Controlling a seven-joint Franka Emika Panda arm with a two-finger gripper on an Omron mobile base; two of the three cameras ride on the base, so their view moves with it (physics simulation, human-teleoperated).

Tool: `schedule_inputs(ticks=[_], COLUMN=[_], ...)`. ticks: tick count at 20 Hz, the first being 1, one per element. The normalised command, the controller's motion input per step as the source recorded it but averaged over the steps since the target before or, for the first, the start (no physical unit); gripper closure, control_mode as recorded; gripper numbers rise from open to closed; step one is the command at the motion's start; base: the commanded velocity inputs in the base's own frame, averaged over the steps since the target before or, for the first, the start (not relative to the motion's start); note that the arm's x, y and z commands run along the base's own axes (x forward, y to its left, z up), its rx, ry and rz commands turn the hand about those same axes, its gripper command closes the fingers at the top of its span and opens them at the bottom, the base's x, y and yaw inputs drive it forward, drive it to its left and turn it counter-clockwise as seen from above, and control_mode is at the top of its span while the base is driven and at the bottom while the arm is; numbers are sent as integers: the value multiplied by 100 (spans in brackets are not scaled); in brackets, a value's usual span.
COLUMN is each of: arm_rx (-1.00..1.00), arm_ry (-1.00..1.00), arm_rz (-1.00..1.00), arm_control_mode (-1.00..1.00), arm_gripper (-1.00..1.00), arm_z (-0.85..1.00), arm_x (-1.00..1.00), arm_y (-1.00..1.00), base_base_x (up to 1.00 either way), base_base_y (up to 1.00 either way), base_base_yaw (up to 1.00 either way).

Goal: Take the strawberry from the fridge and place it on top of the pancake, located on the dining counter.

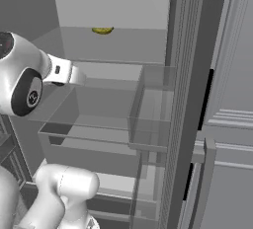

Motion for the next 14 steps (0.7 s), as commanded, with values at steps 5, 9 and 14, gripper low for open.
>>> schedule_inputs(ticks=[5,9,14], arm_rx=[-16,0,2], arm_ry=[25,16,6], arm_rz=[7,4,0], arm_control_mode=[-100,-100,-100], arm_gripper=[100,100,100], arm_z=[-80,-50,-32], arm_x=[-77,-60,-56], arm_y=[2,0,0], base_base_x=[0,0,0], base_base_y=[0,0,0], base_base_yaw=[0,0,0])
